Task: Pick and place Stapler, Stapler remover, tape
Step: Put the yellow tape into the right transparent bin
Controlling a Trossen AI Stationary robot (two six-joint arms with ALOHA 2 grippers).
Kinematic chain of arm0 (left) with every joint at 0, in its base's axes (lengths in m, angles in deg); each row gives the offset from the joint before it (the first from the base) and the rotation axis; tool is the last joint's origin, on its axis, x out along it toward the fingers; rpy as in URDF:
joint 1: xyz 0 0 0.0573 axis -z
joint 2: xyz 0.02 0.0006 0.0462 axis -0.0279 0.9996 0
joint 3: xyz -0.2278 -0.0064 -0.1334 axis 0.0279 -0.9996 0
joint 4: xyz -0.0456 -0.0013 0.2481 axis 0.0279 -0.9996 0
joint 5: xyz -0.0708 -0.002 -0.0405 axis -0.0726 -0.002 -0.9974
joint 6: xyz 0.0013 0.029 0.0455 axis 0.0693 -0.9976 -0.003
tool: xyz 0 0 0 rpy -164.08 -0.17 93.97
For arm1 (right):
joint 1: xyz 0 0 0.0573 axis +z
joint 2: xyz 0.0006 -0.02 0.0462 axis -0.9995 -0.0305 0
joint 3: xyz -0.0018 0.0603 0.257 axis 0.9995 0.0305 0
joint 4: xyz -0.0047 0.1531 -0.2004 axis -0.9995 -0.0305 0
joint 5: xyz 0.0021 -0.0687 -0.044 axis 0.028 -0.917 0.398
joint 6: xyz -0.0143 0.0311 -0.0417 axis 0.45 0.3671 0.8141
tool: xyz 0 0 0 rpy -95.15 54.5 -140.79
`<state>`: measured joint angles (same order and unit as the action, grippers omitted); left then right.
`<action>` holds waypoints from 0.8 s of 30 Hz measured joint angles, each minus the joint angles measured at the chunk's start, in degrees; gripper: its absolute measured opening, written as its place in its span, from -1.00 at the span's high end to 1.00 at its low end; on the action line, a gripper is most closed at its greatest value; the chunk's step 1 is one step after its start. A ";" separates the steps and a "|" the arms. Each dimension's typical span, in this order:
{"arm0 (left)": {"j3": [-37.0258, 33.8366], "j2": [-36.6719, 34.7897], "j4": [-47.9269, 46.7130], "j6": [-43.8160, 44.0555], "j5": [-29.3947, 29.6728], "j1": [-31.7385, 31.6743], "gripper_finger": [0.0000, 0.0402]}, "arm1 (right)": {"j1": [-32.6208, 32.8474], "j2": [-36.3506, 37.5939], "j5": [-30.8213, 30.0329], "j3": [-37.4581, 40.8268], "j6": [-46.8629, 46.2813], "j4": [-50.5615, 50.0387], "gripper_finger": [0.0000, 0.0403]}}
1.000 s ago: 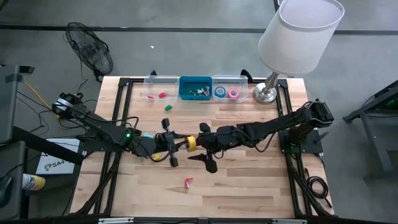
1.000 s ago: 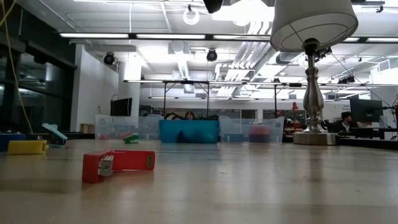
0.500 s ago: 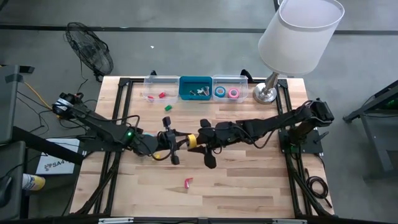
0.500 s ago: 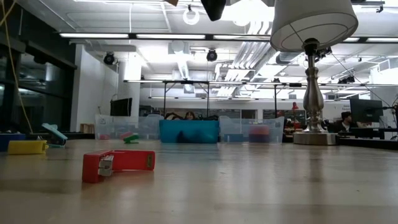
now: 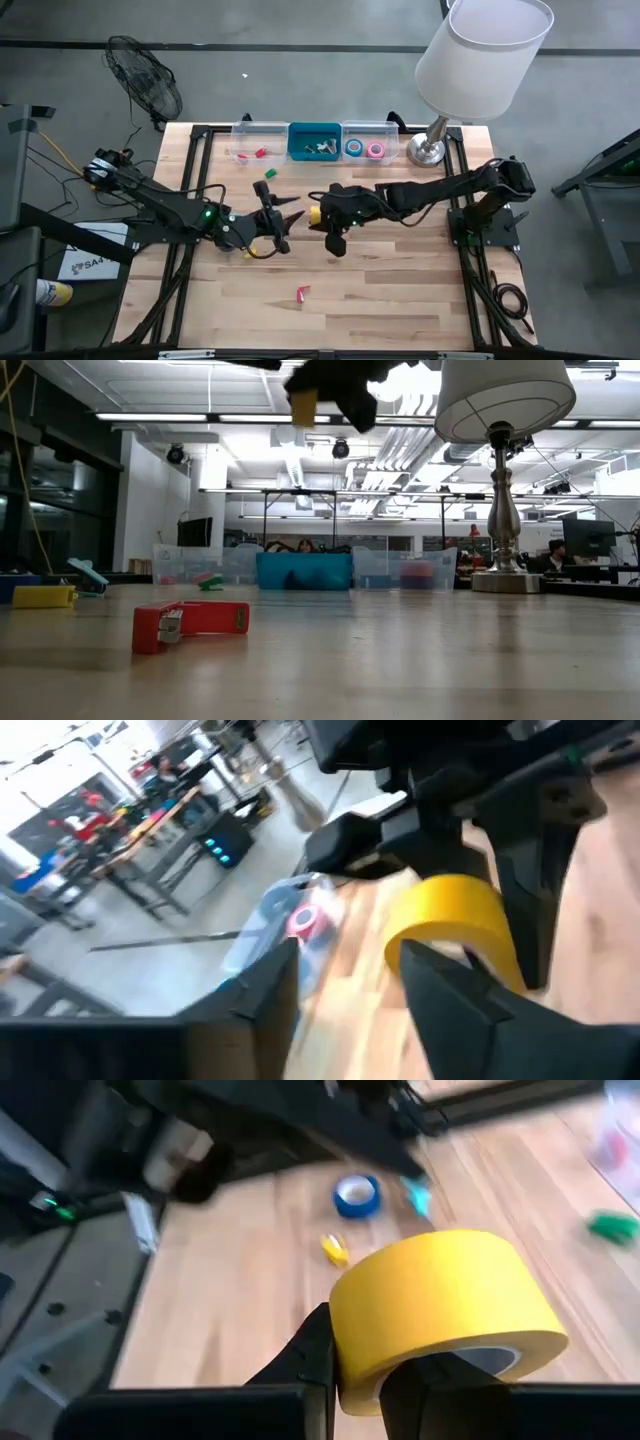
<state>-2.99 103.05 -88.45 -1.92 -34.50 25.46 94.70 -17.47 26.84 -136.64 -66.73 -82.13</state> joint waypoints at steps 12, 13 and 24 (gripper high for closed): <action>0.02 -11.36 -22.07 10.23 8.57 -3.57 -0.19 | -11.86 0.00 0.01 0.03 -10.33 -12.84 0.82; 0.02 -12.35 -23.87 11.31 7.83 -4.45 -0.18 | -13.25 0.00 0.09 0.03 -10.76 -13.36 0.82; 0.02 -18.57 -35.37 12.91 -1.23 -12.51 -0.15 | -28.77 0.00 0.13 0.03 -12.41 -20.20 0.82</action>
<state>-2.97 84.48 -123.82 10.99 -35.73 12.95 65.93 -17.47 26.96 -136.61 -79.14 -102.33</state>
